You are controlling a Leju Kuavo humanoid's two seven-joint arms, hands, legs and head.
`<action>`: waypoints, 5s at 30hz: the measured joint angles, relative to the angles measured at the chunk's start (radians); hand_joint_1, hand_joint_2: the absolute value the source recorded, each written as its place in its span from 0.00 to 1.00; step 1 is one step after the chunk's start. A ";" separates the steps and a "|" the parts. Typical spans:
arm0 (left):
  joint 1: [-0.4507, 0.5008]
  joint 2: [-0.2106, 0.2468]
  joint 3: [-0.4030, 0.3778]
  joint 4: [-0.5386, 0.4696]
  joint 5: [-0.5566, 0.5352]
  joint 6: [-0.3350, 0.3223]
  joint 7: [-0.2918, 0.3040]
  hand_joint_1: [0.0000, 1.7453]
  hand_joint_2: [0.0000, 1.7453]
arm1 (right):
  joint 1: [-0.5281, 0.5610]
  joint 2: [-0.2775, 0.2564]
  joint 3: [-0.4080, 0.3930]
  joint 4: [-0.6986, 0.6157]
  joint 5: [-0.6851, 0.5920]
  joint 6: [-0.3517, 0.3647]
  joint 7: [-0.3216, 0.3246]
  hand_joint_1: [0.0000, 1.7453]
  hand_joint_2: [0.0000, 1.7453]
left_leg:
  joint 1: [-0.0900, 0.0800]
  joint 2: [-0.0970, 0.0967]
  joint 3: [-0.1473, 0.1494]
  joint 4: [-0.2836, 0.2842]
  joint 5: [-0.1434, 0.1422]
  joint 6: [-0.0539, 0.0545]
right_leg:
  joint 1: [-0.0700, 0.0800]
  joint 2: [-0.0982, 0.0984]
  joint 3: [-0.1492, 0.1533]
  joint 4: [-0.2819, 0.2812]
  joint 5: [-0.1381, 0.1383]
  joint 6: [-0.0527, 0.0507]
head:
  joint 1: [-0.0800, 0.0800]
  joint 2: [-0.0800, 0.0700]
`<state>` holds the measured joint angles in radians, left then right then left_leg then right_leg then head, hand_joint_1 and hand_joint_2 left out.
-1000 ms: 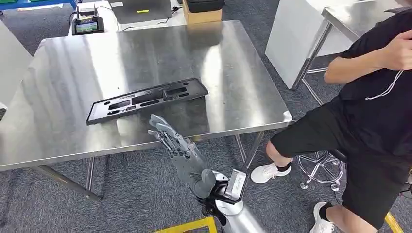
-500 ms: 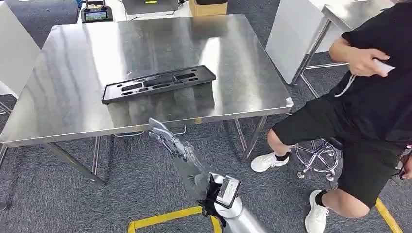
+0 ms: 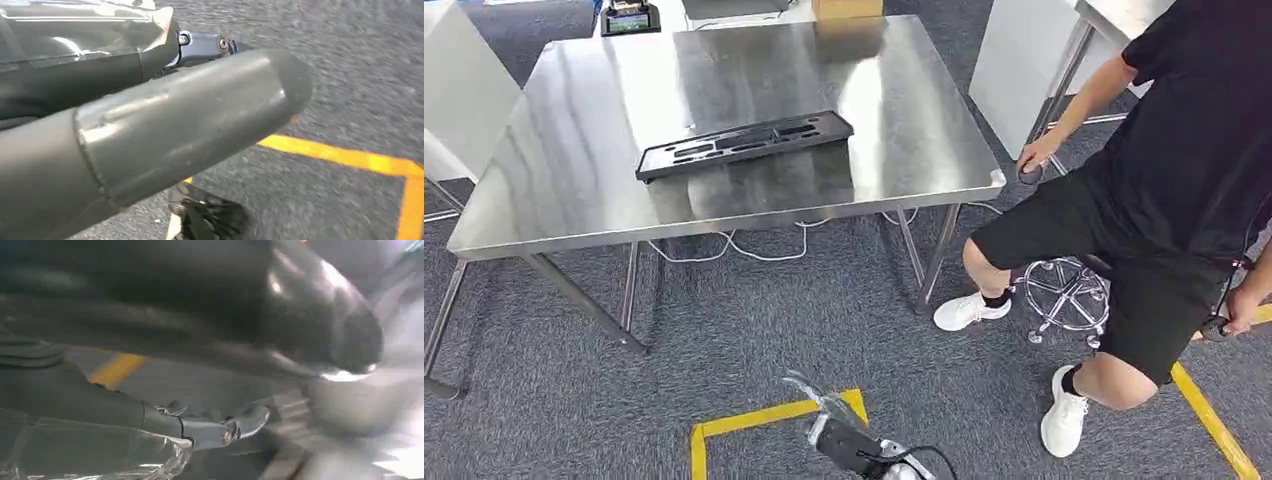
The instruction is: Take the parts from the cabinet and place them on the table.
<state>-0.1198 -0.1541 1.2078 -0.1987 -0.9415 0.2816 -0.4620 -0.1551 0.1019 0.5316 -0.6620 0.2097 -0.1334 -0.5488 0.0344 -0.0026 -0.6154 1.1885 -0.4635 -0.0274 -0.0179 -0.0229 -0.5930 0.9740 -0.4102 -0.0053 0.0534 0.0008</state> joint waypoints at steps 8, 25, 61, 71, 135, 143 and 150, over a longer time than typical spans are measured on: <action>-0.003 -0.005 -0.001 -0.001 -0.031 0.011 -0.010 0.00 0.00 | 0.064 -0.048 -0.201 0.338 -0.073 -0.334 0.263 0.00 0.00 | -0.016 0.003 0.078 -0.188 -0.019 0.081 | 0.005 0.010 -0.058 0.070 -0.033 0.037 | 0.008 0.000; 0.003 0.001 -0.014 -0.001 -0.068 0.007 0.001 0.00 0.00 | 0.094 -0.048 -0.336 0.474 -0.179 -0.210 0.721 0.00 0.00 | -0.017 0.004 -0.094 -0.030 -0.080 0.027 | 0.003 0.013 0.116 -0.033 -0.084 -0.020 | 0.005 0.000; 0.002 0.006 -0.037 0.000 -0.087 -0.007 -0.003 0.00 0.00 | 0.088 -0.029 -0.374 0.486 -0.137 -0.201 0.722 0.00 0.00 | -0.012 0.004 0.032 0.015 -0.022 0.021 | 0.012 0.011 0.027 0.006 -0.035 -0.011 | 0.002 0.000; -0.003 0.002 -0.047 0.000 -0.098 -0.010 -0.006 0.00 0.00 | 0.089 -0.030 -0.374 0.490 -0.139 -0.203 0.719 0.00 0.00 | -0.021 0.013 0.083 -0.213 -0.005 0.078 | 0.013 0.016 -0.081 0.201 -0.161 0.009 | 0.011 0.000; 0.011 -0.027 -0.055 -0.002 -0.123 0.044 0.021 0.00 0.00 | 0.097 -0.029 -0.373 0.492 -0.125 -0.170 0.775 0.00 0.00 | -0.017 0.058 0.099 -0.222 -0.011 0.077 | 0.000 0.033 -0.130 0.330 -0.168 0.039 | 0.013 0.000; 0.006 -0.032 -0.080 -0.001 -0.160 0.029 0.055 0.00 0.00 | 0.101 -0.029 -0.373 0.492 -0.139 -0.178 0.787 0.00 0.00 | -0.017 0.143 0.120 -0.216 -0.028 0.024 | 0.003 -0.035 0.045 0.013 -0.065 0.040 | 0.008 0.000; 0.015 -0.030 -0.100 0.000 -0.186 0.020 0.077 0.00 0.00 | 0.102 -0.020 -0.373 0.492 -0.142 -0.181 0.785 0.00 0.00 | -0.007 0.002 -0.030 0.111 -0.197 0.017 | 0.000 0.058 0.045 0.008 -0.044 -0.002 | 0.000 0.000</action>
<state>-0.1051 -0.1843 1.1082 -0.1991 -1.1276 0.3014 -0.3846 -0.0527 0.0816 0.1591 -0.1701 0.0675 -0.3147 0.2362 0.0275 -0.0011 -0.6452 1.2991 -0.6602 -0.0105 -0.0182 0.0355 -0.5483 0.9821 -0.4537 -0.0072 0.0534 0.0008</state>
